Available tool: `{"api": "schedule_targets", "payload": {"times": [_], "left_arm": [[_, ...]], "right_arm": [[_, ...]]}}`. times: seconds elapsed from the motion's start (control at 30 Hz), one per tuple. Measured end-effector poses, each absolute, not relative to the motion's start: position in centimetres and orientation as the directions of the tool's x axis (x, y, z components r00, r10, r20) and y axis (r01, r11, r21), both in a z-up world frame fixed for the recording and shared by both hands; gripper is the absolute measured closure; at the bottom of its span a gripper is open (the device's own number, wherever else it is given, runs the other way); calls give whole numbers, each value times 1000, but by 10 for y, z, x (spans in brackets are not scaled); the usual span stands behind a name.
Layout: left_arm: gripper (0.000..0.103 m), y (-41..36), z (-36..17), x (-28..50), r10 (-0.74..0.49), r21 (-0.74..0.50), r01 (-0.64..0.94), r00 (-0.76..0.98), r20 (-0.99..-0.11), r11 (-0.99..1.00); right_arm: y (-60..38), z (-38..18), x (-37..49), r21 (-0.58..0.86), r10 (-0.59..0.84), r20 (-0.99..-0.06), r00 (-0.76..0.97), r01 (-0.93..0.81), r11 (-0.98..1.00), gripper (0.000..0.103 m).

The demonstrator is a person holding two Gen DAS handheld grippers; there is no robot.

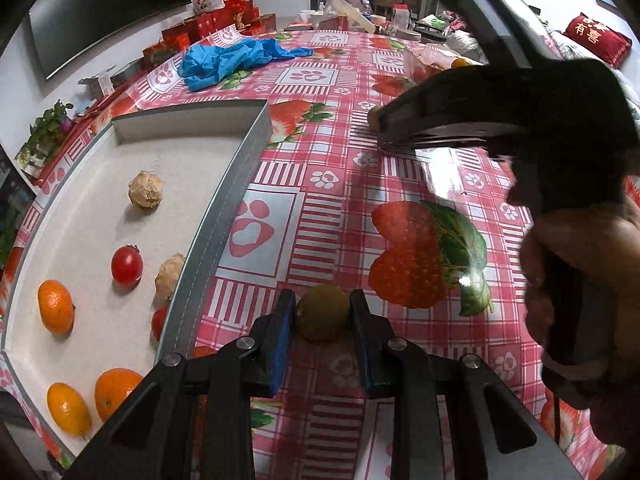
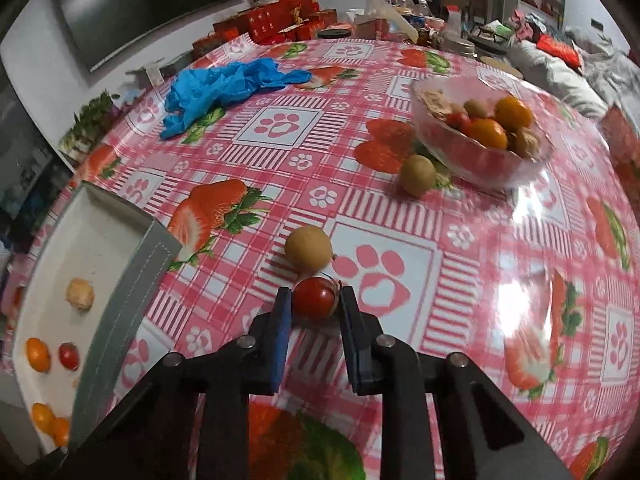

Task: Organize fruits

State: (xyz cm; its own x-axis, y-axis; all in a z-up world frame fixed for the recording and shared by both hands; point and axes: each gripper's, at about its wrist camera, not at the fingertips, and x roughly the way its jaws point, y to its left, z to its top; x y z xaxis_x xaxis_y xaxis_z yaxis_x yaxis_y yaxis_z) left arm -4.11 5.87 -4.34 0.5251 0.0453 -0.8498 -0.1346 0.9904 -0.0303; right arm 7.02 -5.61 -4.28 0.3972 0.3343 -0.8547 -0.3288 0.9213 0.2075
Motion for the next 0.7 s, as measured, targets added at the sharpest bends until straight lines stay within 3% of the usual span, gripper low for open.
{"api": "schedule_targets", "payload": {"times": [0.7], "left_arm": [[74,32,-42,-77,65,-13,-139,543,-837,990]], "right_arm": [[-149,-38,-70,204,329,-852,408,-321,925,77]]}}
